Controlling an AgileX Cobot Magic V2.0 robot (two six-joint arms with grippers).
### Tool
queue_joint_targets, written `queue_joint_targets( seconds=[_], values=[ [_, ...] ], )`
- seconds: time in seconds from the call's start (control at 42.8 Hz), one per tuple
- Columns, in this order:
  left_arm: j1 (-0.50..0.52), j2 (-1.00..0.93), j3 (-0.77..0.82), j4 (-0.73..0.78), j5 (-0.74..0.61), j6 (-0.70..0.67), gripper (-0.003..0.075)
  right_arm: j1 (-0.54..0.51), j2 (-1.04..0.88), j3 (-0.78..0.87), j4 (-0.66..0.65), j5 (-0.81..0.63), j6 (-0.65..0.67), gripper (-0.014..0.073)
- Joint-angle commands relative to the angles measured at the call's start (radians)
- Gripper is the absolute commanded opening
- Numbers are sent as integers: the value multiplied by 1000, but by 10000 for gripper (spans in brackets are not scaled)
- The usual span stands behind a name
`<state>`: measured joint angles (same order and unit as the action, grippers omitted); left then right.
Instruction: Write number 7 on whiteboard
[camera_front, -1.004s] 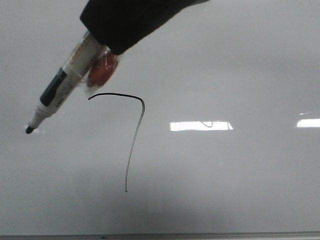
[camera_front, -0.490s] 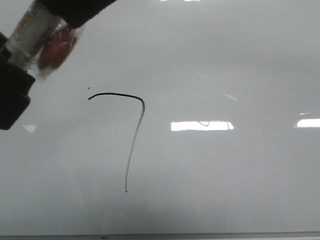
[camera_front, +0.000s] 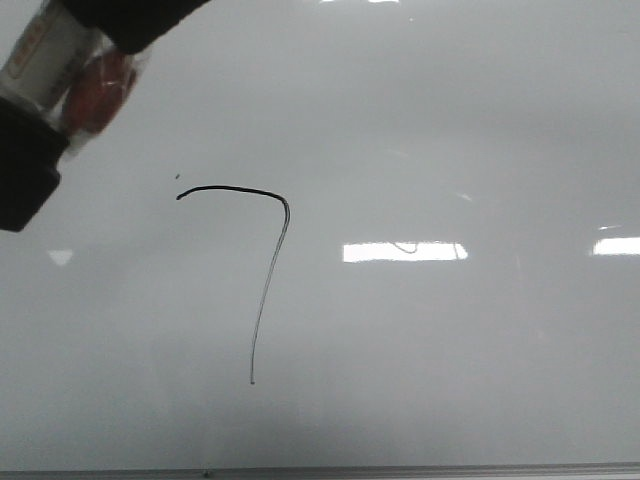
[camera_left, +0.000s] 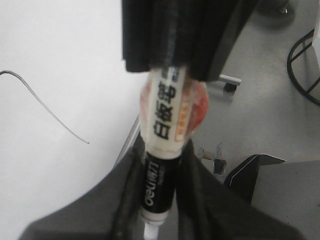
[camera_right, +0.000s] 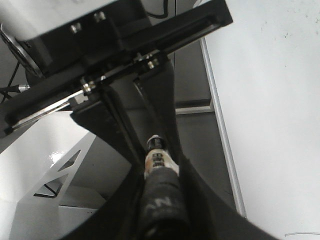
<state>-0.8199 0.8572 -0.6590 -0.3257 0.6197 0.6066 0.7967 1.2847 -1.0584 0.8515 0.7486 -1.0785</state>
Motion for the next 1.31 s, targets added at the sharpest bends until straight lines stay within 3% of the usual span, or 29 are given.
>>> queue_joint_targets(
  seconds=[0.0, 0.163, 0.233, 0.373, 0.49, 0.654, 0.84, 1.004, 1.144, 1.26, 1.284],
  values=[
    [-7, -4, -37, -26, -65, -5, 109, 2, -31, -36, 30, -55, -10, 136],
    [-7, -4, -37, -26, -65, -5, 72, 2, -32, -36, 31, -71, -10, 431],
    [-7, -4, -37, -26, -63, -6, 63, 0, -40, -36, 31, -101, -10, 510],
    [-7, 0, -37, -26, -69, -19, 60, -48, -83, -35, 31, -181, 7, 528],
    [37, 30, -37, 27, -104, -131, 61, -163, -149, -10, 31, -200, 59, 524],
    [224, 112, -37, 114, -145, -283, 62, -368, -319, 119, 31, -266, 114, 419],
    [569, 175, -37, 112, -181, -304, 62, -616, -557, 346, 33, -334, 146, 349],
    [815, 195, -26, 110, -238, -304, 62, -715, -731, 522, 119, -438, 152, 229],
    [902, 249, 7, 110, -360, -304, 62, -722, -823, 613, 135, -476, 152, 73],
    [910, 321, 34, 108, -468, -304, 62, -722, -863, 645, 135, -480, 152, -75],
    [910, 337, 34, 108, -478, -304, 62, -722, -866, 646, 135, -480, 152, -70]
  ],
)
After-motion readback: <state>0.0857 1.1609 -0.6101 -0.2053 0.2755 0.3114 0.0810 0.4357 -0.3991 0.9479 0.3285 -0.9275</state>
